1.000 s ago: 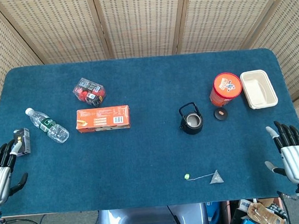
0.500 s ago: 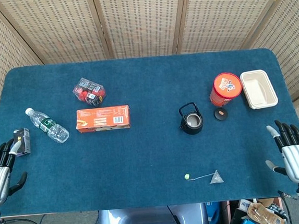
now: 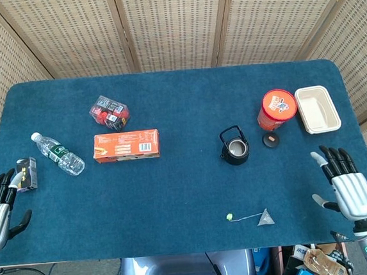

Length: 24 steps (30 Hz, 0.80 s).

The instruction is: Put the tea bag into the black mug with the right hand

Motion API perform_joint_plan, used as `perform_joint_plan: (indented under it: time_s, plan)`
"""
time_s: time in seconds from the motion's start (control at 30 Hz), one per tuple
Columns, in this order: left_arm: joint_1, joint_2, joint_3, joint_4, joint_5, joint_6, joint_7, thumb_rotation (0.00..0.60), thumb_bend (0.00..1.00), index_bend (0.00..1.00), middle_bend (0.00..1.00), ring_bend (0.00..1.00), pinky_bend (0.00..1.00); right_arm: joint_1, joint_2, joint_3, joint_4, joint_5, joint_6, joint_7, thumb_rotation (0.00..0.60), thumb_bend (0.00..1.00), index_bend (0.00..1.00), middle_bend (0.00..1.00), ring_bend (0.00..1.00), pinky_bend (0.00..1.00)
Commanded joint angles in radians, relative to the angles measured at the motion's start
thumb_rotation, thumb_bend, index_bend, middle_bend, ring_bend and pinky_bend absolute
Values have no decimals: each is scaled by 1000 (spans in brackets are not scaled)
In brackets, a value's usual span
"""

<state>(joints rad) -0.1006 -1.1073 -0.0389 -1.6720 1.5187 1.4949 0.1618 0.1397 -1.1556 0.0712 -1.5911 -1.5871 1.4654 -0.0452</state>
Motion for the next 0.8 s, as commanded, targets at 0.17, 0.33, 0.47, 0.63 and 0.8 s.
perform_joint_plan:
  time_s: [0.17, 0.33, 0.47, 0.63, 0.8]
  plan:
    - [-10, 7, -7, 0, -7, -13, 1, 600, 377, 0, 0, 0, 0, 77, 37, 0, -73, -47, -91, 10, 600, 125, 54, 200, 86, 183]
    - [-38, 15, -20, 4, -15, -46, 12, 600, 377, 0, 0, 0, 0, 165, 44, 11, -123, -67, -199, 25, 600, 125, 103, 302, 229, 322]
    - [-51, 21, -24, 2, -17, -62, 9, 600, 378, 0, 0, 0, 0, 217, 39, 15, -145, -79, -259, 19, 600, 125, 139, 392, 356, 413]
    - [-63, 29, -33, 1, -29, -74, 15, 600, 378, 0, 0, 0, 0, 270, 38, 3, -179, -85, -342, -11, 600, 126, 180, 509, 507, 531]
    - [-71, 33, -39, -4, -36, -79, 22, 600, 378, 0, 0, 0, 0, 298, 23, -12, -200, -75, -393, -55, 600, 125, 241, 594, 609, 624]
